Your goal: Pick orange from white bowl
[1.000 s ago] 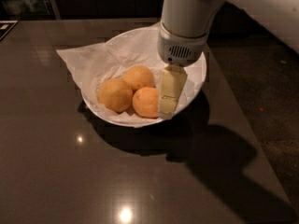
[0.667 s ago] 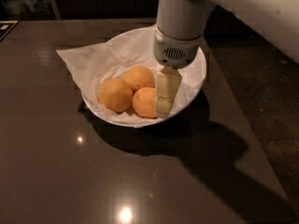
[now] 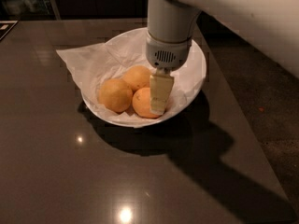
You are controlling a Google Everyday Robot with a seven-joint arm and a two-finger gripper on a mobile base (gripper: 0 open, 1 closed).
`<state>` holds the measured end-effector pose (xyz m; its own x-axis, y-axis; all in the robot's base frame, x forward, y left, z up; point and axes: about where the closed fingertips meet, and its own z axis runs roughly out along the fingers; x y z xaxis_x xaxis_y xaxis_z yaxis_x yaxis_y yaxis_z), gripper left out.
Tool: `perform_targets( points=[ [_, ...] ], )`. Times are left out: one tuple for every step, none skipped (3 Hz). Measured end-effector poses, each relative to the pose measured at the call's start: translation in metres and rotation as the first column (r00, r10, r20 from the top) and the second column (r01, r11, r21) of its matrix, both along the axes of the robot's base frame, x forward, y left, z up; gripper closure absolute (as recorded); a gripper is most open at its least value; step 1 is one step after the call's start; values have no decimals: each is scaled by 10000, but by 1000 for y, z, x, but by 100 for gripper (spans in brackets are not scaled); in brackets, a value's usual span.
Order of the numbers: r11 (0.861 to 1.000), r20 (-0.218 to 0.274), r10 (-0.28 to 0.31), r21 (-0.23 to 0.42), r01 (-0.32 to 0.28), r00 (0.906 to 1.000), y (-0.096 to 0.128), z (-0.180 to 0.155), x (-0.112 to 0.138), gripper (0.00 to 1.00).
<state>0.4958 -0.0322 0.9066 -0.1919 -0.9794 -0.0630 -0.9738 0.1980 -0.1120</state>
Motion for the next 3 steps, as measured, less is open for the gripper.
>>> perform_targets(
  points=[
    [9996, 23, 76, -283, -75, 10000, 7, -4, 2, 30],
    [9990, -73, 146, -420, -148, 9999, 12, -11, 6, 35],
    [9989, -209, 174, -441, -183, 9996, 14, -17, 8, 41]
  ],
)
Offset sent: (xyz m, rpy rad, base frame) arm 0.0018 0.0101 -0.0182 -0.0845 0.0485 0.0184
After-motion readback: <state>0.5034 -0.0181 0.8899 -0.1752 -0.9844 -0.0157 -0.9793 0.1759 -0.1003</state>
